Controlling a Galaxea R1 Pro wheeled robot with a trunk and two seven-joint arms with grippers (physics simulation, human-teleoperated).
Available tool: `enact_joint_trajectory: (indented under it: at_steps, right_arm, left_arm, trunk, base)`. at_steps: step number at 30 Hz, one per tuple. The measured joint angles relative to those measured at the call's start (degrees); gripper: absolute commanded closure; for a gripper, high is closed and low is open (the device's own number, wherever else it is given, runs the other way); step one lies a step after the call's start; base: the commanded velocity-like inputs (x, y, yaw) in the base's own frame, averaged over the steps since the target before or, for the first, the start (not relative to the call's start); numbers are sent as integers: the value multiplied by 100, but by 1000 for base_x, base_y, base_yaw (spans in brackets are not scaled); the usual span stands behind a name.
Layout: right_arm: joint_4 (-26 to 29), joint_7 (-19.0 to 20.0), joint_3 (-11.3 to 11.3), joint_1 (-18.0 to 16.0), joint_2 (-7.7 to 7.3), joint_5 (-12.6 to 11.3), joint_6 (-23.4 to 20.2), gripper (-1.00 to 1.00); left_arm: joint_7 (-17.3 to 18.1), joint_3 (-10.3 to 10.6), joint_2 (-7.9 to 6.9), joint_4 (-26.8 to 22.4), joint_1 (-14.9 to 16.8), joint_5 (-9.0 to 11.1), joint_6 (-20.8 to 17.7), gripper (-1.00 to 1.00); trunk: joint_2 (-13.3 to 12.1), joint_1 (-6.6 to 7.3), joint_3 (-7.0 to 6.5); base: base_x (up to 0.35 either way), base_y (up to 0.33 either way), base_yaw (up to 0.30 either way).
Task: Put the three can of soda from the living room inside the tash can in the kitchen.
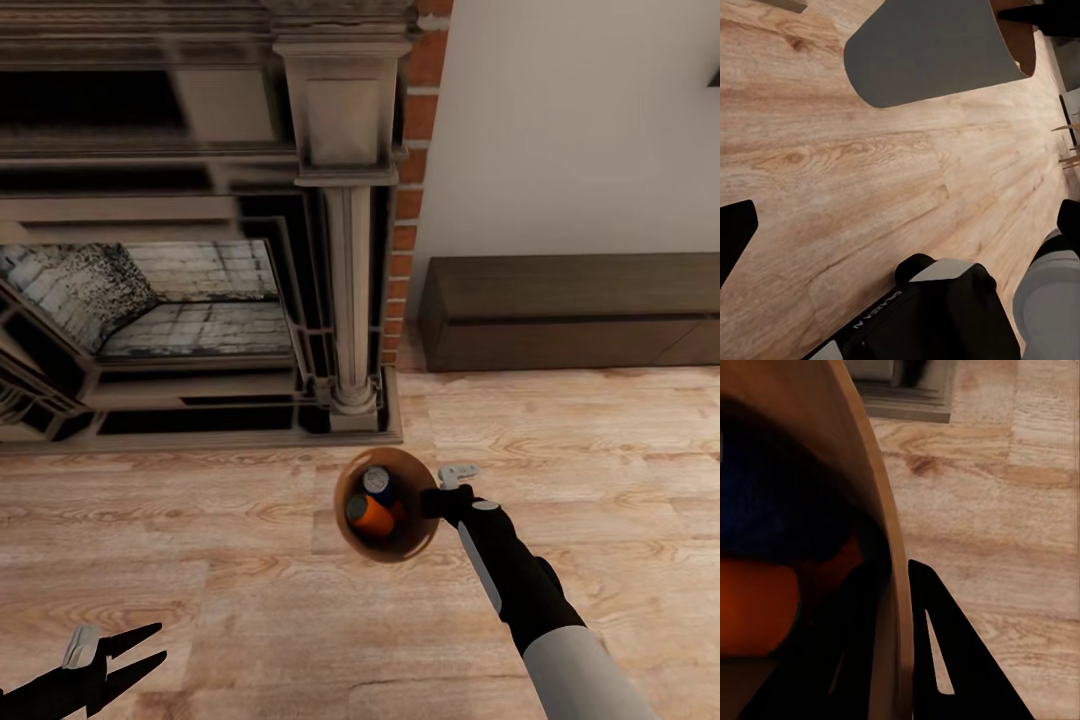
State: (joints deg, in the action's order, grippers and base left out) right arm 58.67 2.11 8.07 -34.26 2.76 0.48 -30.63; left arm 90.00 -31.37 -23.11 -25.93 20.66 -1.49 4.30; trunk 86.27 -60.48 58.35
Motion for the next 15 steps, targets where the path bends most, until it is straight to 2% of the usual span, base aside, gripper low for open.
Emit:
enact_joint_trajectory:
  at_steps: [15]
  right_arm:
    - [0, -7, 8, 0, 3, -3, 74, 100]
  left_arm:
    - [0, 0, 1, 0, 0, 0, 0, -100]
  trunk:
    - [602, -329, 269]
  base:
    - [0, 0, 0]
